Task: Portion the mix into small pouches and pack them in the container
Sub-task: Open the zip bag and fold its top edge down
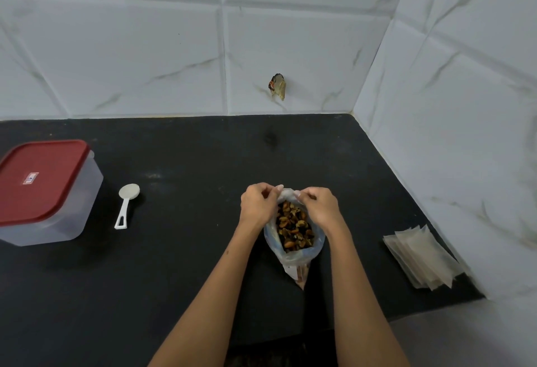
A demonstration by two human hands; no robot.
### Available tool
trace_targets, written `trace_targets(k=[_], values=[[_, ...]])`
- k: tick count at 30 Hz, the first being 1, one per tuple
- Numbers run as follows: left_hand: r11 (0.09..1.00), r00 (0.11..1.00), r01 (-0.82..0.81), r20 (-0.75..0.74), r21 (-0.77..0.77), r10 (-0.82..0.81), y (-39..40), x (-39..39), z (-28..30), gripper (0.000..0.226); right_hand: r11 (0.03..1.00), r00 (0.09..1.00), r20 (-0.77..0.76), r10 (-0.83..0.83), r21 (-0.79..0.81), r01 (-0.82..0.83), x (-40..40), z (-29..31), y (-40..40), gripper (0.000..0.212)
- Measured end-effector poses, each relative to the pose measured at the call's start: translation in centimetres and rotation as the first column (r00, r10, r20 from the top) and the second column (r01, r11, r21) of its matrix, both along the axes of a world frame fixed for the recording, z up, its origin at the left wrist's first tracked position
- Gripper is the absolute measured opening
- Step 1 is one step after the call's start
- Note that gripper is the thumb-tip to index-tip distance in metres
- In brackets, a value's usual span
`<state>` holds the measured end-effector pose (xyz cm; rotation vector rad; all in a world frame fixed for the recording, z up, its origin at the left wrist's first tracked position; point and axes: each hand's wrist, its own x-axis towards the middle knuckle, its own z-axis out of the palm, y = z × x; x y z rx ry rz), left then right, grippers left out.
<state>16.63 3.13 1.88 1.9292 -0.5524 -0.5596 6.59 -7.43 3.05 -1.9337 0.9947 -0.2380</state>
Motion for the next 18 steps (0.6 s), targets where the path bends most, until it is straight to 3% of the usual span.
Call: trace_targets(k=[4, 9, 12, 15, 18], values=[[0.997, 0.997, 0.013, -0.077, 0.073, -0.007, -1.1, 0.3, -0.1, 0.049, 0.994, 1.000, 0.007, -0.028, 0.103, 0.027, 0.6, -0.4, -0.8, 0.031], [0.983, 0.997, 0.030, -0.079, 0.179, -0.016, -2.2, 0.5, -0.2, 0.044, 0.986, 0.999, -0.043, -0.024, 0.164, 0.031, 1.7, -0.8, -1.5, 0.041], [0.983, 0.993, -0.027, -0.107, 0.183, 0.047, -2.3, 0.3, -0.2, 0.017, 0.988, 0.997, -0.026, -0.074, 0.133, 0.076, 2.0, -1.3, -1.5, 0.022], [0.980, 0.991, -0.086, -0.086, 0.181, 0.103, -1.9, 0.2, 0.0, 0.045, 0.988, 0.988, -0.043, -0.145, 0.045, 0.147, 1.9, -1.8, -1.5, 0.016], [0.984, 0.990, -0.104, -0.078, 0.146, 0.116, -1.5, 0.2, -0.1, 0.045, 0.989, 0.988, -0.056, -0.146, -0.015, 0.145, 1.8, -1.7, -1.3, 0.029]])
